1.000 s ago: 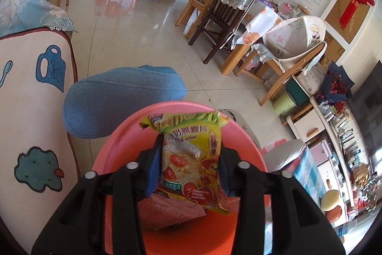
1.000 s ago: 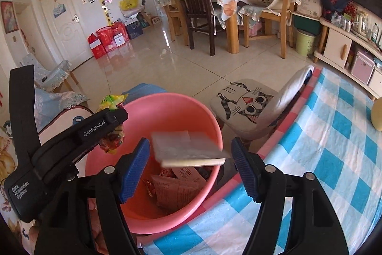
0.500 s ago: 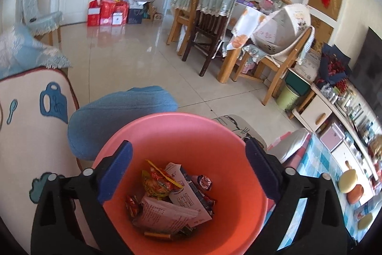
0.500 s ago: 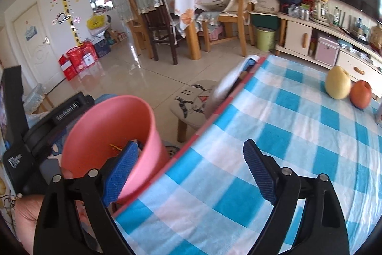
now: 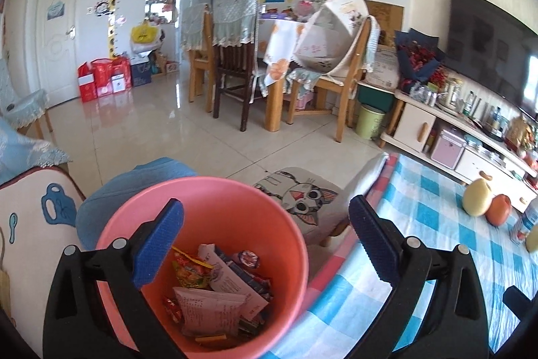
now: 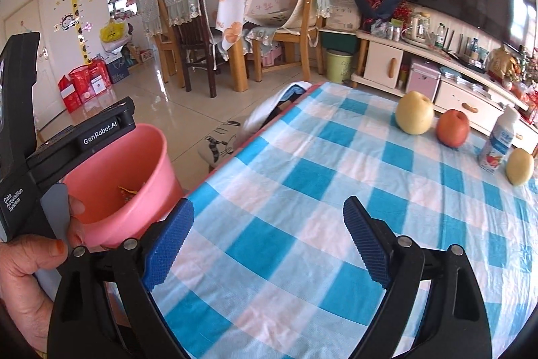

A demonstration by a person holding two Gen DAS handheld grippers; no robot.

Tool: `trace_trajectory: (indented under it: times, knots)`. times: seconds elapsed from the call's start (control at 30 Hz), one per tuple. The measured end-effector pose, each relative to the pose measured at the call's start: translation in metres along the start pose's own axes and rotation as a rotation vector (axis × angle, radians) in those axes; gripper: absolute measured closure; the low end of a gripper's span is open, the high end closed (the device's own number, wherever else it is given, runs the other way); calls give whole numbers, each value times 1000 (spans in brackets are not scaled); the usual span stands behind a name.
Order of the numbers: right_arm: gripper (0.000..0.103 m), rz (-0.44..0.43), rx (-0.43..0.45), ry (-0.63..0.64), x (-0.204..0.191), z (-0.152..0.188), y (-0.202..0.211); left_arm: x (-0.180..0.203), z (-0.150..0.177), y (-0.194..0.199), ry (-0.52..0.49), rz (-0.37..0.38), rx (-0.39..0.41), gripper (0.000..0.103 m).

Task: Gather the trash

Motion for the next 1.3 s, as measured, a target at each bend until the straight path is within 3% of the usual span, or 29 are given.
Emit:
trace_trajectory:
  times: [0.6, 0.97, 1.3]
  knots:
    - [12, 139, 13, -54, 79, 29, 62, 92, 10, 51, -207, 158, 75, 4]
    - [12, 271, 53, -99, 130, 43, 126, 155, 33, 117, -324, 340, 91, 4]
    - [12, 362, 107, -98, 150, 50, 200, 168, 33, 186, -330, 461, 88, 4]
Point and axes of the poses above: each gripper's, at about its wrist camera, not at the fingertips, and y roughly against the way its jaws point, x to its right, z to its underside, the point moved 5 cm from there along -y, roughly the way its jaws point, and after that the axes turned 13 degrees about x, right-handed, at the moved point
